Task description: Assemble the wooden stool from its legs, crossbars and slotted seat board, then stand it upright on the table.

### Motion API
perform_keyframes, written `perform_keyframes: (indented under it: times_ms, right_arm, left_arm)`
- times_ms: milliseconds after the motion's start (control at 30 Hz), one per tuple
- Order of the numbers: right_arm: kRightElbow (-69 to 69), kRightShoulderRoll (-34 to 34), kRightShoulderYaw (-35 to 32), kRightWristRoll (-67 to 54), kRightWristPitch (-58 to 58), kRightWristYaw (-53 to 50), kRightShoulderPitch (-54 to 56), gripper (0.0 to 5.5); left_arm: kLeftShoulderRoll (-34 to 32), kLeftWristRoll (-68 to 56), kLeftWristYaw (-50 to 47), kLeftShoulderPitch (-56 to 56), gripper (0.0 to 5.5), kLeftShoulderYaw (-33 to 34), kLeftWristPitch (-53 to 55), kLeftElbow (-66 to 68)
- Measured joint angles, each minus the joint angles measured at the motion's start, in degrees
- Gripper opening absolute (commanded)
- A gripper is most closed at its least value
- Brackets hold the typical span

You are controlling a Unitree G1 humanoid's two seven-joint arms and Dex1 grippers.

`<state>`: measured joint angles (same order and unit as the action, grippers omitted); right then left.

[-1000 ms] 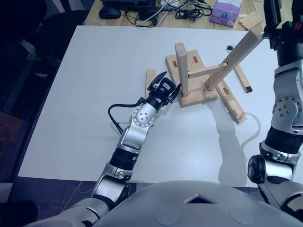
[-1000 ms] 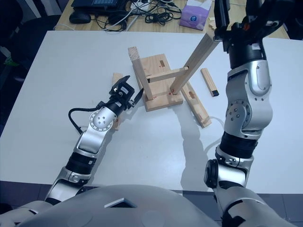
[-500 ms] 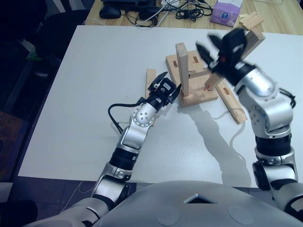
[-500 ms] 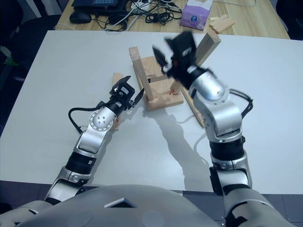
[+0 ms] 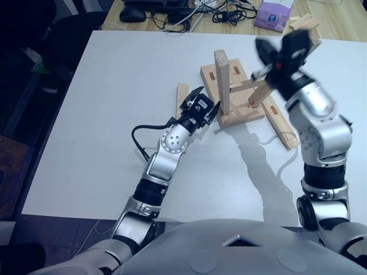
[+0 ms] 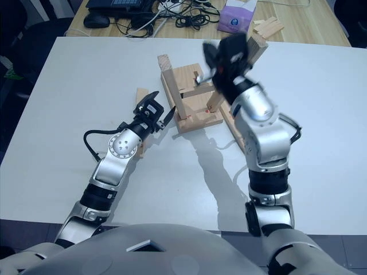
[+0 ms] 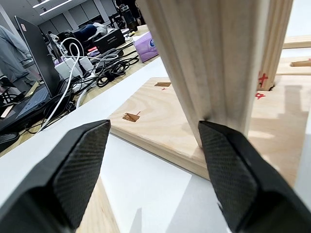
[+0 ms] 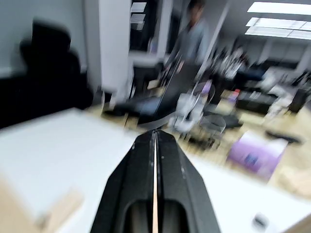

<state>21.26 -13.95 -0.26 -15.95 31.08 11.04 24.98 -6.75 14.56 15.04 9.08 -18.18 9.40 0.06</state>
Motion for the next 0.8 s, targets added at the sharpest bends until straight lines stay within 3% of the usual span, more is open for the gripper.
perform_keyframes:
  times_ms: [100, 233, 433, 633, 800]
  right_arm:
    - [0.75, 0.68, -0.85, -0.40, 0.75, -0.94, 0.59, 0.03]
    - [-5.96, 0.32, 4.54, 1.21, 8.55, -0.36, -7.53, 0.03]
    - [-10.52, 1.29, 5.19, 2.25, 3.70, -0.42, -9.11, 0.03]
    - [-11.24, 4.78, 1.44, 2.28, -4.19, -1.72, -8.84, 0.03]
    - [-3.00, 5.38, -4.85, -3.96, -11.22, 1.28, -9.29, 0.03]
  left_arm:
    - [-0.27, -0.06, 0.81, 0.03, 3.34, 0.01, 0.00, -0.04]
    - [-0.49, -0.06, 1.39, 0.09, 3.34, -0.01, 0.08, -0.71]
    - [-0.75, -0.32, 1.64, 0.01, 3.34, 0.03, 0.29, -1.38]
    - [-1.02, -0.33, 1.67, -0.23, 3.34, 0.01, 0.39, -1.48]
    - [-1.19, -0.51, 2.11, 0.53, 3.34, -0.27, 0.39, -0.97]
